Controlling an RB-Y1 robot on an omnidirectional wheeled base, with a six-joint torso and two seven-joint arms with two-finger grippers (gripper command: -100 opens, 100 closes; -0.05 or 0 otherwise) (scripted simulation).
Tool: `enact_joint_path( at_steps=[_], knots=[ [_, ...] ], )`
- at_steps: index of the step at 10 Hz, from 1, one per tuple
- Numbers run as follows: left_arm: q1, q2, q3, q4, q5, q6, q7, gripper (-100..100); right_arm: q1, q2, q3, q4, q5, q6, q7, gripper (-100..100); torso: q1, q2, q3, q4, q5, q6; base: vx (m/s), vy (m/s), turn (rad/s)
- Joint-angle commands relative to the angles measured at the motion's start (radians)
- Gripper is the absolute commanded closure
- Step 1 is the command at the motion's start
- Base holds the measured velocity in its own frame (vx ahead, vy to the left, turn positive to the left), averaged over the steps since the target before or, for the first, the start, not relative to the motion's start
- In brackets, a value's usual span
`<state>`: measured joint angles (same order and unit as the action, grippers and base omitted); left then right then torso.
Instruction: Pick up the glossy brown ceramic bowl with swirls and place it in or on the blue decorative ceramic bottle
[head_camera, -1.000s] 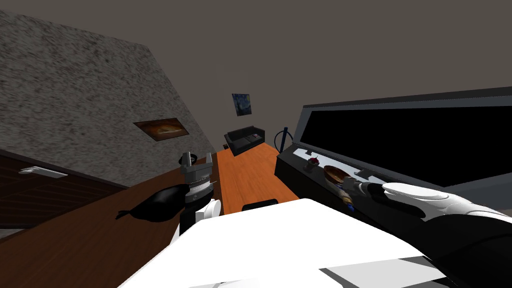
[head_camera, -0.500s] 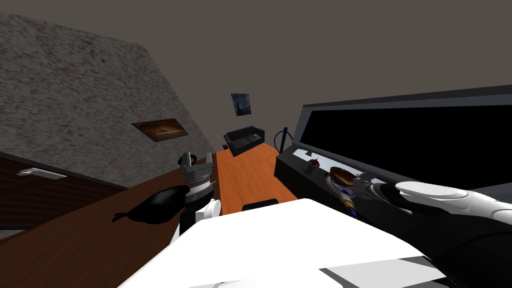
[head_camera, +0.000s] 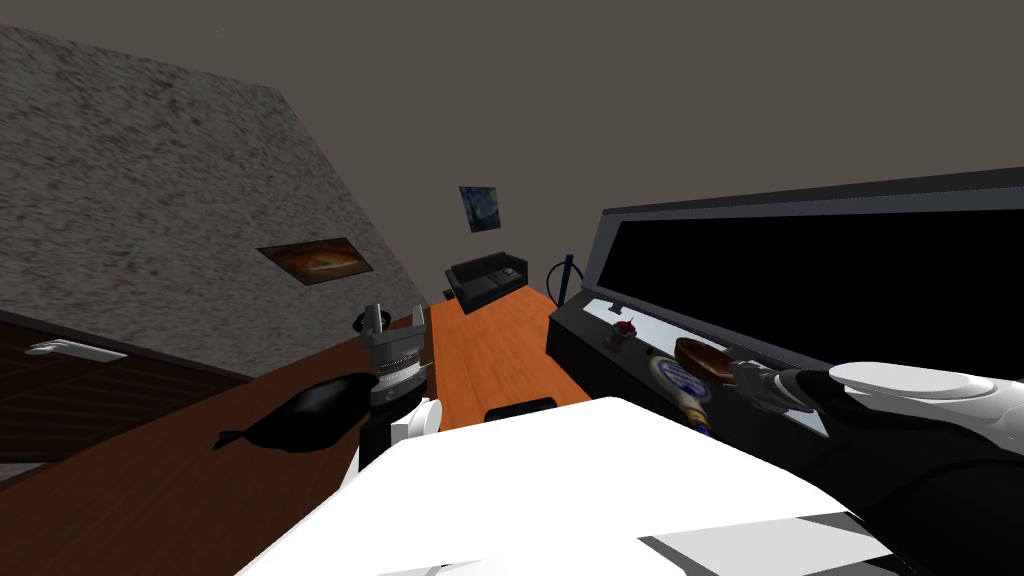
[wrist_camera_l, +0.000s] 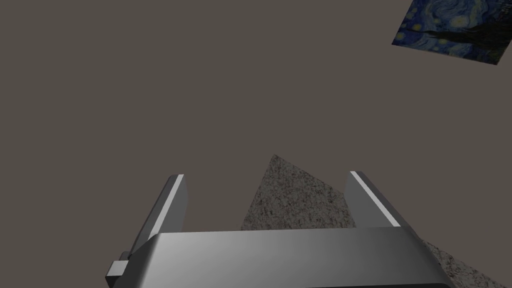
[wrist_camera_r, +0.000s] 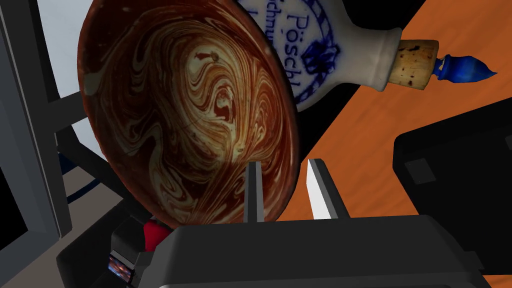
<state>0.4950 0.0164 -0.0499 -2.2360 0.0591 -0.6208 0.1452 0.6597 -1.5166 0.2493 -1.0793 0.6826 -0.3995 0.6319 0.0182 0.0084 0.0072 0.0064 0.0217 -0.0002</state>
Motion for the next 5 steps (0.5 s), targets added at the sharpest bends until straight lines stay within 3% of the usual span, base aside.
enact_joint_path(
  at_steps=[1, 5],
  knots=[
    [0.0, 0.0, 0.0, 0.0, 0.0, 0.0, 0.0, 0, 0.0, 0.0, 0.0, 0.0, 0.0, 0.0, 0.0, -100, 0.0, 0.0, 0.0, 0.0, 0.0, 0.0, 0.001, -0.011, -0.001],
    [0.0, 0.0, 0.0, 0.0, 0.0, 0.0, 0.0, 0, 0.0, 0.0, 0.0, 0.0, 0.0, 0.001, 0.0, -100, 0.005, 0.0, 0.0, 0.0, 0.001, 0.0, 0.0, 0.0, 0.0]
  ],
)
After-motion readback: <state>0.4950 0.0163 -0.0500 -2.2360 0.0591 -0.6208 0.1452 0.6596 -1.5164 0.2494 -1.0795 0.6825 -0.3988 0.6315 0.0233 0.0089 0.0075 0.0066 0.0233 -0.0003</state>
